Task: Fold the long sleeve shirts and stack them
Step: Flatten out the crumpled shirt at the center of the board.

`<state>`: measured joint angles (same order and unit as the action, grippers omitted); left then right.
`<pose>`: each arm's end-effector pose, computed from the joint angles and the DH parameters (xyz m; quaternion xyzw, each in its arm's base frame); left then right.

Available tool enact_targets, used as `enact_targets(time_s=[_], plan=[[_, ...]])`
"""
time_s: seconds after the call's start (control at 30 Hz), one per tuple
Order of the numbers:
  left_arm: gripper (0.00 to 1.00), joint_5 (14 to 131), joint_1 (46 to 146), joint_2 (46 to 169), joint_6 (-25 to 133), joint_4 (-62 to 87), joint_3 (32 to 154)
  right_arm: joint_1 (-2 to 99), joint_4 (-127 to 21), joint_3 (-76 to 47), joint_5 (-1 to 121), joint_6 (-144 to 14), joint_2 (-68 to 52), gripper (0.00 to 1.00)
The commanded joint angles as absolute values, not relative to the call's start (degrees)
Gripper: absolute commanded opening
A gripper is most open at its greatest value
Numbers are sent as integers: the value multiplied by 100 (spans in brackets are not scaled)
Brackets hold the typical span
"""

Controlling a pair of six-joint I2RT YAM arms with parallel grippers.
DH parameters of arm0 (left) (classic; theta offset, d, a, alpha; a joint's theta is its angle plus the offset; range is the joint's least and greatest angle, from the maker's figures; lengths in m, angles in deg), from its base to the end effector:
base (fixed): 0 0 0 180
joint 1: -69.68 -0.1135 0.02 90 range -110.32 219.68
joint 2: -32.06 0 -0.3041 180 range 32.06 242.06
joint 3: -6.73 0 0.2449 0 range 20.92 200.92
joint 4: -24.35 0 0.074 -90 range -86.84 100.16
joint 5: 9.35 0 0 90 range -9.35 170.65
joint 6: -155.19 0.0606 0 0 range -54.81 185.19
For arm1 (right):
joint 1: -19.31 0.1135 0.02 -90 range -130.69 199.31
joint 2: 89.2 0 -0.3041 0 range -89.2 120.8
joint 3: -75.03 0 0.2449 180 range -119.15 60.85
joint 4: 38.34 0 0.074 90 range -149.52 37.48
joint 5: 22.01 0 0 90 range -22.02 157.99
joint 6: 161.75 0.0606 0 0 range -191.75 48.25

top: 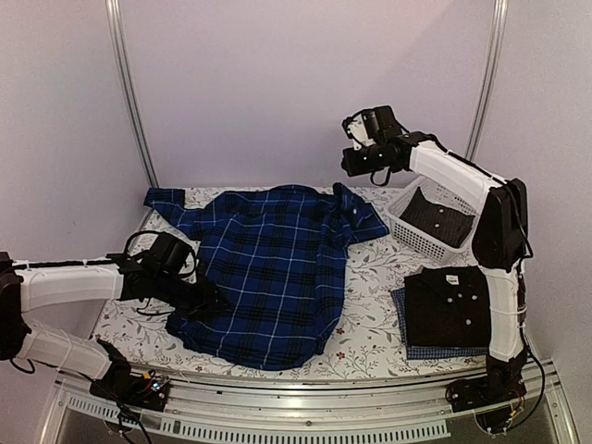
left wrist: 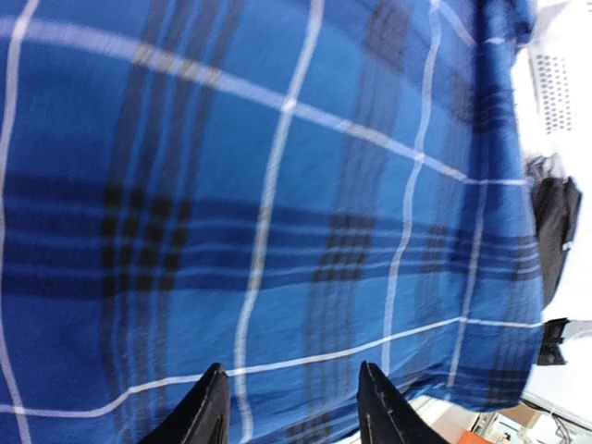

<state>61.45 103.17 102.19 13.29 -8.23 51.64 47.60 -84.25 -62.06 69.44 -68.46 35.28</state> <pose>0.1626 -0.1315 0.1841 -0.1059 0.9425 -0.3032 0.0923 0.4794 0.2563 0.3438 -0.1846 0.8604 0.1185 0.4599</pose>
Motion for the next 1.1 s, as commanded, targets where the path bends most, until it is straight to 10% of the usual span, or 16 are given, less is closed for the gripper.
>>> enact_targets(time_s=[0.0, 0.5, 1.07], plan=[[47, 6401, 10318, 10288, 1596, -1027, 5724, 5077, -8508, -5731, 6443, -6571, 3858, 14], [46, 6299, 9184, 13344, 2615, -126, 7876, 5129, -7964, -3659, 7074, -5100, 3838, 20], [45, 6137, 8312, 13541, 2492, 314, 6792, 4843, -7935, -3670, 7333, -5051, 4211, 22]])
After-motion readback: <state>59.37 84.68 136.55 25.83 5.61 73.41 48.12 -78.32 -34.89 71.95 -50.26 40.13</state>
